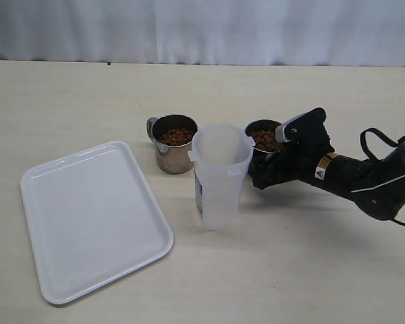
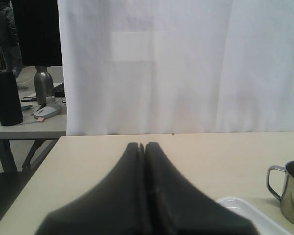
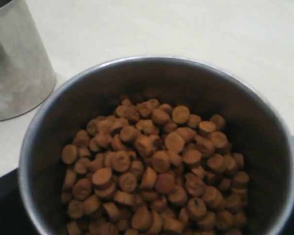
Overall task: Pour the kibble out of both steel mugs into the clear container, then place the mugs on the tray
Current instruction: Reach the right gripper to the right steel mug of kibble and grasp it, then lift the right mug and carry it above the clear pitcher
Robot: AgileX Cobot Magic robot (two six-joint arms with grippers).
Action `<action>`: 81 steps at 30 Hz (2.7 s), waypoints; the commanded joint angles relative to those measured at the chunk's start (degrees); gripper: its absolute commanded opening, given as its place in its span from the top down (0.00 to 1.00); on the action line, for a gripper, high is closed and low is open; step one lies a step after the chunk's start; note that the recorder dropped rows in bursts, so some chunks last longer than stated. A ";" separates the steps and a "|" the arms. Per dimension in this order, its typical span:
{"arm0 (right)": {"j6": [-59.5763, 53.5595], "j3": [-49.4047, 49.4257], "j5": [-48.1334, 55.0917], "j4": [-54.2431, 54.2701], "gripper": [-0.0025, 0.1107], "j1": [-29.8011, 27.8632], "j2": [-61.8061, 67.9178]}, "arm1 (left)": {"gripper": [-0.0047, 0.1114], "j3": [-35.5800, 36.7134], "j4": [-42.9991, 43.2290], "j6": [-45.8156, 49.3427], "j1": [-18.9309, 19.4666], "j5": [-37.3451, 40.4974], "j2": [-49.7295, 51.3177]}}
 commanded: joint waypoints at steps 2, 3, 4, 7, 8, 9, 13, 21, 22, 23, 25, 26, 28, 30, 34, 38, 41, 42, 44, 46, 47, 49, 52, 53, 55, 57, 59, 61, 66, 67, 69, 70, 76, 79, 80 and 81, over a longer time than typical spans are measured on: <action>-0.71 -1.04 -1.56 -1.68 0.20 -0.53 1.40 | 0.96 0.17 -0.13 0.00 -0.41 -0.22 -0.13; -0.71 -1.04 -1.66 -1.68 0.31 -0.53 1.29 | 0.96 0.17 -0.13 0.00 -0.41 -0.22 -0.13; -0.59 -1.04 -1.66 -1.40 0.41 -0.67 1.18 | 0.96 0.17 -0.13 0.00 -0.41 -0.22 -0.13; 1.97 -1.04 -1.50 -0.94 0.81 -2.22 0.23 | 0.96 0.17 -0.13 0.00 -0.41 -0.32 -0.13; 3.50 -0.82 -1.36 -0.94 0.92 -2.75 -0.14 | 0.96 0.17 -0.13 0.00 -0.41 -0.32 -0.13; 4.56 -0.23 -1.35 -0.97 0.93 -3.45 -0.82 | 0.96 0.17 -0.13 0.00 -0.41 -0.32 -0.13; 4.56 1.86 -1.50 -0.97 0.94 -4.75 -3.70 | 0.96 0.17 -0.13 0.00 -0.41 -0.32 -0.13; 8.66 5.49 12.96 0.17 0.94 -4.18 -19.10 | 0.96 0.17 -0.13 0.00 -0.41 -0.32 -0.13; 9.52 5.25 17.60 1.31 0.94 -3.70 -21.46 | 0.96 0.17 -0.13 0.00 -0.41 -0.32 -0.13; 9.52 5.25 20.97 2.72 0.94 -3.70 -23.35 | 0.96 0.17 -0.13 0.00 -0.41 -0.32 -0.13; 9.52 5.22 27.47 5.16 0.94 -3.70 -27.50 | 0.96 0.17 -0.13 0.00 -0.41 -0.32 -0.13; 9.35 5.22 30.63 6.86 0.94 -3.70 -29.05 | 0.96 0.17 -0.13 0.00 -0.41 -0.32 -0.13; 8.86 4.69 35.41 7.23 0.94 -3.70 -32.18 | 0.96 0.17 -0.13 0.00 -0.41 -0.32 -0.13; 8.76 4.63 37.47 7.23 0.94 -3.70 -34.45 | 0.96 0.17 -0.13 0.00 -0.41 -0.32 -0.13; 7.27 4.63 38.90 7.23 0.94 -1.77 -36.42 | 0.96 0.17 -0.13 0.00 -0.41 -0.32 -0.13; 5.60 4.63 35.35 7.23 0.94 1.61 -36.76 | 0.96 0.17 -0.13 0.00 -0.41 -0.71 -0.13; 8.16 4.74 34.65 7.68 0.94 1.61 -36.76 | 0.96 0.17 -0.13 0.00 -0.41 -0.60 -0.13; 8.16 5.07 34.54 7.85 0.94 1.48 -36.76 | 0.96 0.17 -0.13 0.00 -0.41 -0.60 -0.13; 9.43 6.28 31.43 11.90 0.94 0.30 -36.76 | 0.96 0.17 -0.13 0.00 -0.41 -0.60 -0.13; 10.75 8.92 24.36 14.46 0.94 -1.69 -36.76 | 0.96 0.17 -0.13 0.00 -0.41 -0.60 -0.13; 12.57 10.71 19.72 13.48 0.94 -2.84 -36.76 | 0.96 0.17 -0.13 0.00 -0.41 -0.60 -0.13; 18.79 13.28 12.54 5.82 0.94 -5.42 -36.76 | 0.96 0.17 -0.13 0.00 -0.41 -0.51 -0.13; 44.99 12.26 -4.56 -30.04 0.94 -15.99 -36.76 | 0.96 0.17 -0.13 0.00 -0.41 -0.51 -0.13; 48.00 11.55 -6.06 -34.85 0.94 -17.82 -36.76 | 0.96 0.17 -0.13 0.00 -0.41 -0.51 -0.13; 53.10 9.96 0.43 -41.36 0.94 -19.71 -36.88 | 0.96 0.17 -0.13 0.00 -0.41 -0.51 -0.13; 52.66 9.96 11.01 -39.40 0.94 -17.50 -38.65 | 0.96 0.17 -0.13 0.00 -0.41 -0.51 -0.13; 52.38 8.99 25.13 -38.43 0.94 -11.52 -42.49 | 0.96 0.17 -0.13 0.00 -0.41 -0.51 -0.13; 52.58 7.70 39.31 -38.43 0.94 -4.20 -45.51 | 0.96 0.17 -0.13 0.00 -0.41 -0.51 -0.13; 50.32 5.22 54.45 -38.43 0.94 11.76 -48.38 | 0.96 0.17 -0.13 0.00 -0.41 -0.20 -0.13; 50.31 4.66 56.39 -39.05 0.94 14.56 -48.38 | 0.96 0.17 -0.13 0.00 -0.41 -0.09 -0.13; 49.92 3.62 59.15 -40.35 0.94 17.94 -48.38 | 0.96 0.17 -0.13 0.00 -0.41 -0.39 -0.13; 49.92 3.24 60.71 -41.05 0.94 18.71 -48.38 | 0.96 0.17 -0.13 0.00 -0.41 -0.39 -0.13; 50.15 1.52 65.74 -46.64 0.94 23.68 -48.38 | 0.96 0.17 -0.13 0.00 -0.41 -0.39 -0.13; 50.43 1.32 68.52 -50.57 0.94 25.95 -48.38 | 0.96 0.17 -0.13 0.00 -0.41 -0.39 -0.13; 51.55 1.32 70.19 -52.79 0.94 26.79 -48.38 | 0.96 0.17 -0.13 0.00 -0.41 -0.39 -0.13; 52.87 1.32 71.52 -55.13 0.94 27.58 -48.38 | 0.96 0.17 -0.13 0.00 -0.41 -0.39 -0.13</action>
